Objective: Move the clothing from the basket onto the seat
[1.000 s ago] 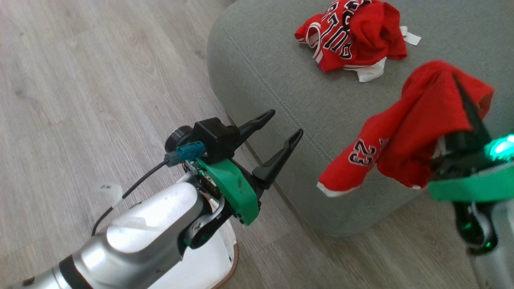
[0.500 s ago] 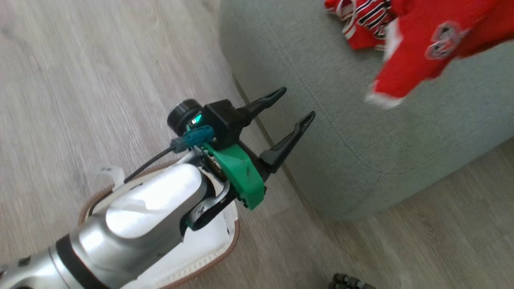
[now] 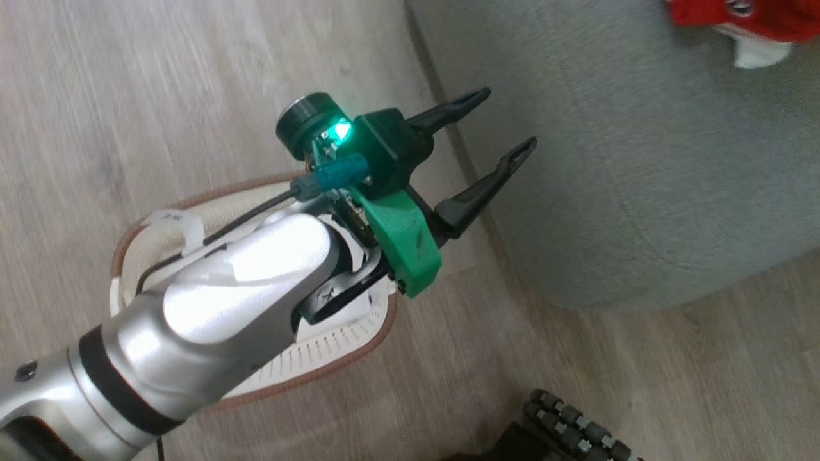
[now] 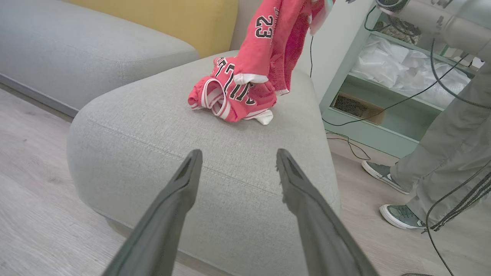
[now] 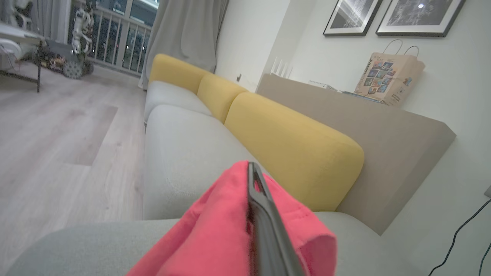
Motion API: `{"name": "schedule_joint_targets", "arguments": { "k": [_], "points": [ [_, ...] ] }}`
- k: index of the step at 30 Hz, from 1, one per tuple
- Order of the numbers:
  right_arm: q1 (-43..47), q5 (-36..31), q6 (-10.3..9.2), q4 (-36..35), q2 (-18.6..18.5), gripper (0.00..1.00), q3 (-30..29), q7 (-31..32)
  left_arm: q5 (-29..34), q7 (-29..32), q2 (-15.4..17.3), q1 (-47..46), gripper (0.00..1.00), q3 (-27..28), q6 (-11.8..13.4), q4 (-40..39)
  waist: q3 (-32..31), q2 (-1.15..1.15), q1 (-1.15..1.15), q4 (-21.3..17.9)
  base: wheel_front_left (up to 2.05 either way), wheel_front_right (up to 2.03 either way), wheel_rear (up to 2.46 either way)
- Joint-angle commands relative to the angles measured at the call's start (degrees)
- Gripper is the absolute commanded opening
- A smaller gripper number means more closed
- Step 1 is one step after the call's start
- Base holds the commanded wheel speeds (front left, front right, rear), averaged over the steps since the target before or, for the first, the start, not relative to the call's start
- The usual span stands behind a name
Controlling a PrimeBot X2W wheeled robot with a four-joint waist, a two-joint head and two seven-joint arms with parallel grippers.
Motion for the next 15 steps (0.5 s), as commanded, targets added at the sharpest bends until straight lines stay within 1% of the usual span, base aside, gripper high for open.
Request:
{"name": "schedule_joint_targets", "arguments": {
  "k": [1, 5, 11, 12, 13, 15],
  "points": [
    [-2.7, -2.4, -0.02, 1.8, -1.5, 0.00, 0.6, 0.4, 0.6, 0.2, 0.3, -3.1, 1.00, 1.8, -0.2, -2.1, 4.2, 0.00, -0.02, 3.2, 0.00, 0.00, 0.00],
    [-6.5, -6.0, -0.02, 9.5, -0.1, 0.00, 2.2, 2.2, 0.9, 0.1, 0.0, -4.1, 1.00, 1.9, -0.3, -2.0, 6.3, 0.00, -0.02, 5.1, 0.00, 0.00, 0.00],
    [-9.2, -8.6, -0.02, 19.6, 1.3, 0.00, 6.3, 8.9, 1.0, -0.8, -0.2, -4.4, 1.00, 2.0, -0.4, -1.4, 7.6, 0.00, -0.02, 7.2, 0.00, 0.00, 0.00],
    [-9.4, -8.8, -0.02, 20.9, 1.3, 0.11, 6.8, 9.8, 1.0, -0.9, -0.3, -4.4, 1.00, 2.0, -0.4, -1.3, 7.6, 0.00, -0.02, 7.5, 0.00, 0.00, 0.00],
    [-9.4, -8.8, -0.02, 20.9, 1.3, 0.11, 6.8, 9.8, 1.0, -0.9, -0.3, -4.4, 1.00, 2.0, -0.4, -1.3, 7.6, 0.00, -0.02, 7.5, 0.00, 0.00, 0.00],
    [-9.7, -8.9, -0.02, 23.1, 1.5, 0.43, 7.7, 11.7, 0.9, -1.3, -0.4, -4.3, 1.00, 2.1, -0.4, -1.1, 7.6, 0.00, -0.02, 7.9, 0.00, 0.00, 0.00]
  ]
}}
